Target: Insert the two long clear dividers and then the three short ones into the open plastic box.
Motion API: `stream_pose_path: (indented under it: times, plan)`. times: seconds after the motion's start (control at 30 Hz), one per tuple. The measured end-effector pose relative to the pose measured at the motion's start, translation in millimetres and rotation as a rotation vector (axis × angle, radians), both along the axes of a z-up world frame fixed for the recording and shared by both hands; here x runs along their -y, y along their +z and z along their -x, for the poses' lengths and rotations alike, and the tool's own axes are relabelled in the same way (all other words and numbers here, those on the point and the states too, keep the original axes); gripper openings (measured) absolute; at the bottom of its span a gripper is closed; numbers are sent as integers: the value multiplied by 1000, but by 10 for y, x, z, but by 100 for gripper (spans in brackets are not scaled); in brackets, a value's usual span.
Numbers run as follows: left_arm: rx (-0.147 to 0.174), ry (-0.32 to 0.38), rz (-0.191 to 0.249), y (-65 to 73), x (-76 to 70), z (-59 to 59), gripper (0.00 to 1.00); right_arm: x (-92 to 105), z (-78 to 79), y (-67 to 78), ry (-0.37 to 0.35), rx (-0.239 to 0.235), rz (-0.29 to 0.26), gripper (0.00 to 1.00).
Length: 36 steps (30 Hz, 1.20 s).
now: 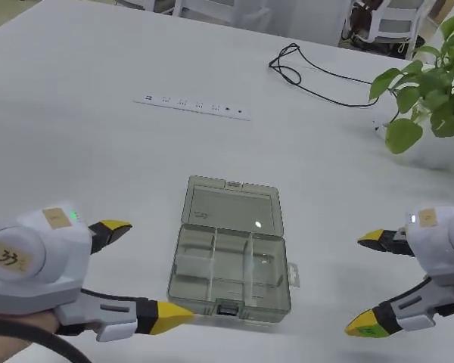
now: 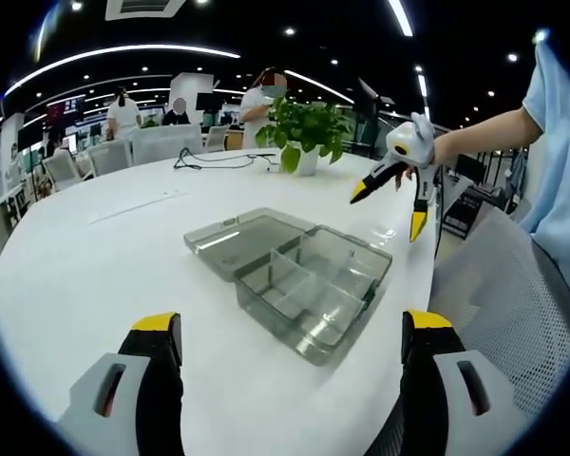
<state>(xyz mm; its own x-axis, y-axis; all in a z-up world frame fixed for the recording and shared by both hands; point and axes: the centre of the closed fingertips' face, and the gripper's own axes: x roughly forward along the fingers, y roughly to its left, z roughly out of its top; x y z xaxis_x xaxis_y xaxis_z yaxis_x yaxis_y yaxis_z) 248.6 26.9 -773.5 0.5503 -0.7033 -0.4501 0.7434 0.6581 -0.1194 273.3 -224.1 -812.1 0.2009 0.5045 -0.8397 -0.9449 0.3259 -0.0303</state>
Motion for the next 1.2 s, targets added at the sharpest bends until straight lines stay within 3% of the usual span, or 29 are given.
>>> stream_pose_path:
  times: [0.17, 0.33, 0.43, 0.57, 0.77, 1.2]
  plan:
    - [1, -1, -6, 8, -14, 6, 98, 113, 3, -72, 80, 9, 92, 87]
    - [1, -2, -12, 7, -35, 2, 98, 152, -10, -136, 115, -4, 135, 81]
    - [0, -3, -12, 7, -32, 1, 98, 168, 10, -177, 147, -19, 159, 74]
    - [-1, -5, -14, 0, -26, -3, 98, 263, 35, -267, 231, -22, 259, 60]
    - [-4, -12, -15, -2, -1, 19, 98, 243, 53, -340, 240, -64, 271, 47]
    - [-18, -12, -19, -51, -41, 38, 97, 235, 17, -418, 283, -81, 308, 40]
